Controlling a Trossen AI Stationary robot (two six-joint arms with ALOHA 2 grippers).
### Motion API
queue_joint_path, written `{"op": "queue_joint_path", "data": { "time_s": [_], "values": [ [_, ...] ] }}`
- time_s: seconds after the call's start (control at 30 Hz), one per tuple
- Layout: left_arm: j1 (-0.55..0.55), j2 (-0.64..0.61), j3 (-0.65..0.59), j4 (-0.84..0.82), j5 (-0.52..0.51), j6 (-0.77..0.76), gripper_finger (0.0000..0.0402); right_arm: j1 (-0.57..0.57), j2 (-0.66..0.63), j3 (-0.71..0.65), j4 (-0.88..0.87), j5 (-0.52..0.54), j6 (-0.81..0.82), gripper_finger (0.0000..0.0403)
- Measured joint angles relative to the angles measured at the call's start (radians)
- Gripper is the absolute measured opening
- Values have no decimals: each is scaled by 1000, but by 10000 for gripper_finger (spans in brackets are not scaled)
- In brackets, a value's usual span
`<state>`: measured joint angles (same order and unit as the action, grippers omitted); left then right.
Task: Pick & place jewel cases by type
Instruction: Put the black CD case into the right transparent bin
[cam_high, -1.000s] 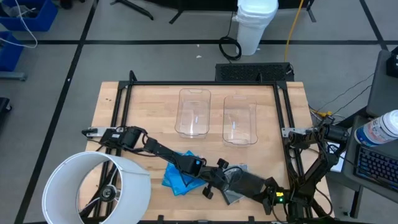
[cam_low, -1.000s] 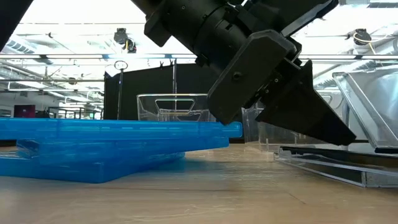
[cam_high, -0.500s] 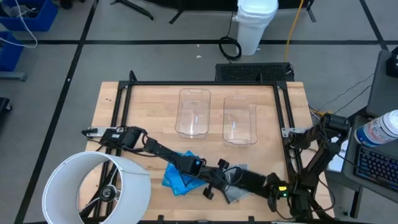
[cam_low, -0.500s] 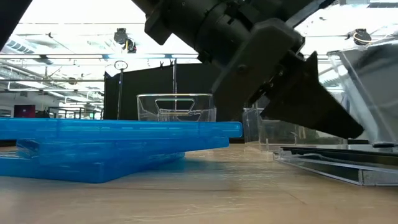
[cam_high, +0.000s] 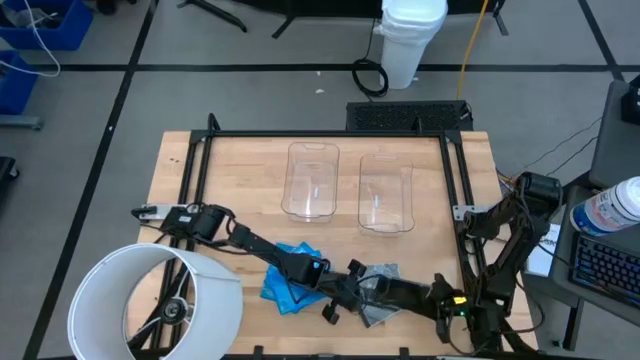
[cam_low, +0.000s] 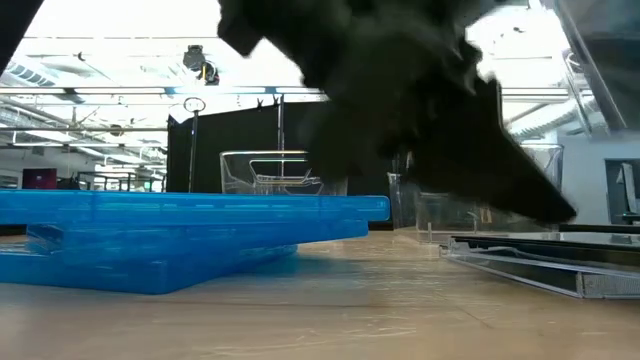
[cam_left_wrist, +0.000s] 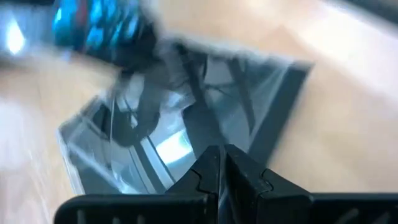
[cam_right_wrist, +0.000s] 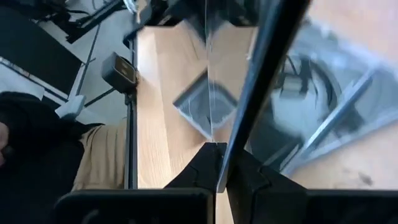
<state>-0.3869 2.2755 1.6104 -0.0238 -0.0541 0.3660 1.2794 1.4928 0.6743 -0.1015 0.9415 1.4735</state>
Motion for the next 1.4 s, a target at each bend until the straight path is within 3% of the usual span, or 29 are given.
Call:
{"op": "queue_joint_path", "data": {
  "time_s": [0.2,0.5,0.6,0.7,0.8,0.97,1.13,1.4],
  "values": [
    [-59,-70,2,-110,-76,46,31,-41,-200,1,-75,51,-235,5],
    [-93,-109,1,-183,-152,81,31,-209,-597,2,-150,54,-800,5],
    [-81,-111,1,-202,-157,67,31,-284,-721,2,-231,50,-887,5],
    [-73,-111,1,-217,-157,42,31,-384,-806,36,-401,-16,-873,5],
    [-70,-111,1,-214,-156,32,31,-515,-817,126,-667,-133,-776,5],
    [-58,-111,1,-208,-138,32,31,-742,-713,309,-1046,-334,-677,5],
    [-42,-111,1,-206,-126,24,31,-914,-627,398,-1123,-521,-673,5],
    [-30,-111,1,-208,-69,26,31,-1137,-564,404,-1113,-782,-620,5]
  ]
}}
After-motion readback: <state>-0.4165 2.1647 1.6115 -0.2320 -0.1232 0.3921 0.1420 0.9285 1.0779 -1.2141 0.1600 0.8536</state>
